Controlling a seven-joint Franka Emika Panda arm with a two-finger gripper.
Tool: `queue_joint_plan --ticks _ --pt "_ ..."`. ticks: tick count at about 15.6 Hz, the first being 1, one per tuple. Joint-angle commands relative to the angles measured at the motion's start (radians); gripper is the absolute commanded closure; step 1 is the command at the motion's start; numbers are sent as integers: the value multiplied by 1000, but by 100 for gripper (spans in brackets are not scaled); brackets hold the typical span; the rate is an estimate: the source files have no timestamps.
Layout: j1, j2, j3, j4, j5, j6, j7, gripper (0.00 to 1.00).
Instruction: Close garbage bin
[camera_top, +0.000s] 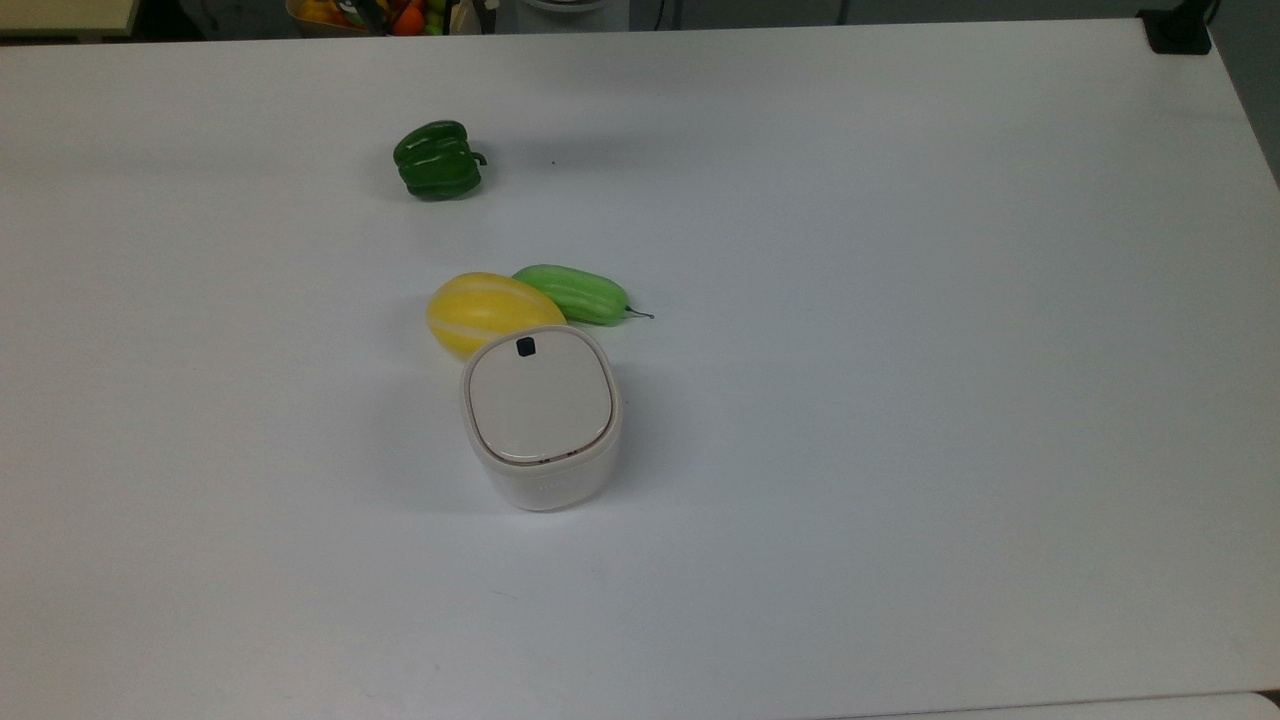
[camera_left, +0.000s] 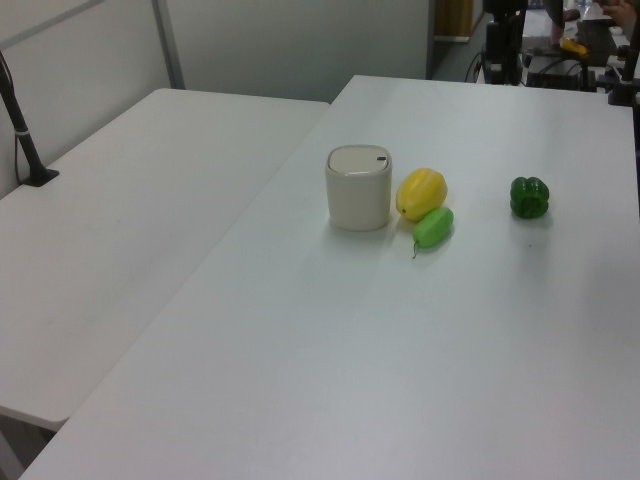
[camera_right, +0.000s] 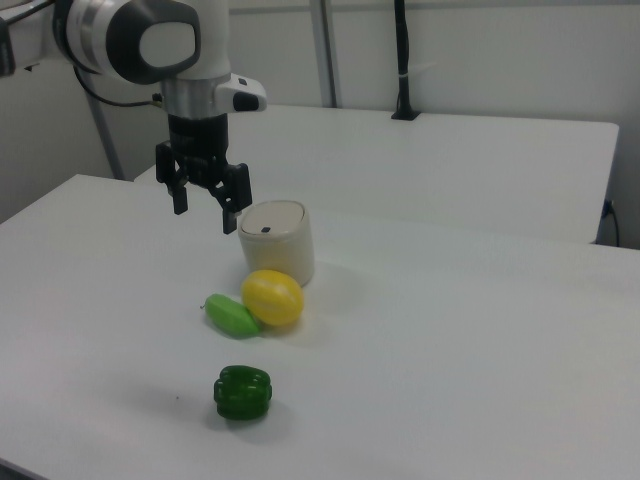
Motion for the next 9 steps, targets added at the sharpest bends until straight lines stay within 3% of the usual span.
queue_joint_plan --ticks 1,9 --pt "-6 -65 -3 -52 -19 0 14 0" --pt "-6 -52 -4 -27 -37 -12 18 0"
